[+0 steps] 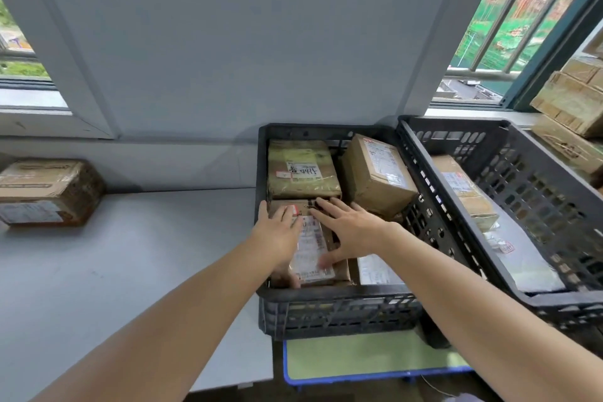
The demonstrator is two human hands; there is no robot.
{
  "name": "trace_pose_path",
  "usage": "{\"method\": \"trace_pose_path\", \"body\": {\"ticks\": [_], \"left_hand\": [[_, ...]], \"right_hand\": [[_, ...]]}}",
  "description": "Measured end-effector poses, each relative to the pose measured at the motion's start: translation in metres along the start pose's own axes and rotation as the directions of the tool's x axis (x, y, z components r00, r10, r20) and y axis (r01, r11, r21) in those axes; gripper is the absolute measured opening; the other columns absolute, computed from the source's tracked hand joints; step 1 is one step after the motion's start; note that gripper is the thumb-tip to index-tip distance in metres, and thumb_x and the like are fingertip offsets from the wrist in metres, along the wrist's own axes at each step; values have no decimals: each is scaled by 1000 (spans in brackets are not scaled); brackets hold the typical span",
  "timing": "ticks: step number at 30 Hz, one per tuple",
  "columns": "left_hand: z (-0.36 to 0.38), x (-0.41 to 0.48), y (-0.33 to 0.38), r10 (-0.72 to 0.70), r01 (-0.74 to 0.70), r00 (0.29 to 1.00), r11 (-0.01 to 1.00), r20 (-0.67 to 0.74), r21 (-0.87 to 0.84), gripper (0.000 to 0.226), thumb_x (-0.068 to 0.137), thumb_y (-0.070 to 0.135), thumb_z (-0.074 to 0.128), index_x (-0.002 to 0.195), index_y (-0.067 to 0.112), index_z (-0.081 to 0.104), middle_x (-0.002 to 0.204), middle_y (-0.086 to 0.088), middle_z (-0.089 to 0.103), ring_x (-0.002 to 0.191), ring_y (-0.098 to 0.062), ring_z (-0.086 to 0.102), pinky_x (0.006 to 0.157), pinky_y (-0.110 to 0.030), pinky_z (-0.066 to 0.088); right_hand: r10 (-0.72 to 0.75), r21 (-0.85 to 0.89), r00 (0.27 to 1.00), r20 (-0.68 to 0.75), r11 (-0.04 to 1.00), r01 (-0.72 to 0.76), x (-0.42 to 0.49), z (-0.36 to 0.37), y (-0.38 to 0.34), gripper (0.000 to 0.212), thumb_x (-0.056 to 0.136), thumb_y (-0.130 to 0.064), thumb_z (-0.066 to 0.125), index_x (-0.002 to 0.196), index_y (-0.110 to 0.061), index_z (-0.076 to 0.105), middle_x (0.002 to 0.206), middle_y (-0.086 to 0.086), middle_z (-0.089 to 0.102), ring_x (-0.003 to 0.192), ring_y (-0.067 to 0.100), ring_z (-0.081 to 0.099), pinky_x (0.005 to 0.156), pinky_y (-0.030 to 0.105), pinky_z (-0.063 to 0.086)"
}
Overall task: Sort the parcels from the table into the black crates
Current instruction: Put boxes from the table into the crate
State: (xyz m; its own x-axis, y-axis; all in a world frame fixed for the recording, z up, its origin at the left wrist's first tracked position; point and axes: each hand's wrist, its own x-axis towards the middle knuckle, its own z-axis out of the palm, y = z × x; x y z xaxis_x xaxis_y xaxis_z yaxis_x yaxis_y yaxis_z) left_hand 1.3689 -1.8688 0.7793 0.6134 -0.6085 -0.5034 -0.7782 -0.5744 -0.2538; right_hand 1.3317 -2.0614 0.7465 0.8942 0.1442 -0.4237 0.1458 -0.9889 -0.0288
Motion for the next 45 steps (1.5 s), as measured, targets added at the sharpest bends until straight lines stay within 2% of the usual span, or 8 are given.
{"method": "trace_pose_path", "body": {"ticks": [4, 11, 17, 22, 25, 30, 36, 45], "left_hand": [[-1, 6, 16, -51, 45, 997, 992, 53, 116, 104, 92, 48, 64, 158, 10, -6, 165, -18, -7, 153, -31, -3, 114, -70, -2], [-3, 4, 1, -30, 31, 999, 993, -13, 113, 108, 89, 50, 66, 156, 3, -5, 165, -18, -4, 152, -32, -1, 120, -60, 3], [10, 20, 14, -74, 63, 996, 981, 56, 184, 82, 104, 35, 43, 155, 1, -12, 163, -22, -11, 152, -37, -5, 120, -60, -1], [-4, 11, 4, -11, 18, 999, 979, -33, 205, 135, 67, 82, 63, 155, 0, 1, 163, -23, 3, 150, -39, 6, 118, -63, 11], [-11, 10, -15, -25, 51, 987, 986, -161, 160, 146, 60, 87, 61, 155, 0, -7, 163, -23, -9, 151, -38, -7, 118, -64, 9], [-2, 28, -30, -67, 77, 990, 994, -122, 72, 140, 63, 83, 65, 157, 9, -9, 164, -16, -16, 151, -33, -12, 119, -62, 6], [2, 33, -10, -158, 164, 986, 975, -47, 148, 135, 68, 80, 65, 157, 15, -12, 162, -19, -18, 151, -36, -12, 118, -64, 1], [-5, -28, -52, -267, 277, 919, 961, -288, -9, 107, 84, 84, 32, 158, 16, -8, 166, -12, -6, 152, -34, -5, 116, -64, 4]], "right_hand": [[42, -3, 999, 25, 999, -42, 6, 21, -3, 123, 69, -87, 55, 157, -31, -12, 163, -7, -20, 151, 22, -16, 120, 52, 0], [29, -62, 999, 19, 998, -27, -1, 11, 8, 131, 63, -87, 60, 156, -32, -14, 163, -3, -23, 151, 20, -17, 122, 56, 0], [38, -52, 998, 40, 998, -36, 9, 26, 3, 133, 62, -85, 64, 156, -31, -13, 164, -1, -21, 152, 23, -13, 120, 52, 1], [23, 17, 994, -106, 1000, -21, -9, 13, 11, 122, 67, -81, 64, 156, -39, -8, 165, -6, -16, 152, 20, -13, 119, 57, 1], [84, 22, 978, -193, 996, -81, -15, 1, 14, 124, 67, -84, 60, 155, -36, -12, 164, -5, -19, 151, 22, -16, 118, 59, 0], [118, -134, 986, -121, 982, -134, 2, -2, 8, 125, 70, -83, 60, 157, -26, -11, 165, 1, -16, 151, 25, -15, 116, 65, 0], [151, -224, 982, -110, 959, -172, 9, 5, 3, 125, 70, -83, 58, 157, -26, -9, 165, 4, -15, 152, 27, -11, 116, 66, 3], [117, -146, 960, -256, 977, -158, -17, -44, -19, 97, 86, -77, 43, 158, -29, -4, 166, 1, -10, 152, 28, -9, 118, 61, 1]]}}
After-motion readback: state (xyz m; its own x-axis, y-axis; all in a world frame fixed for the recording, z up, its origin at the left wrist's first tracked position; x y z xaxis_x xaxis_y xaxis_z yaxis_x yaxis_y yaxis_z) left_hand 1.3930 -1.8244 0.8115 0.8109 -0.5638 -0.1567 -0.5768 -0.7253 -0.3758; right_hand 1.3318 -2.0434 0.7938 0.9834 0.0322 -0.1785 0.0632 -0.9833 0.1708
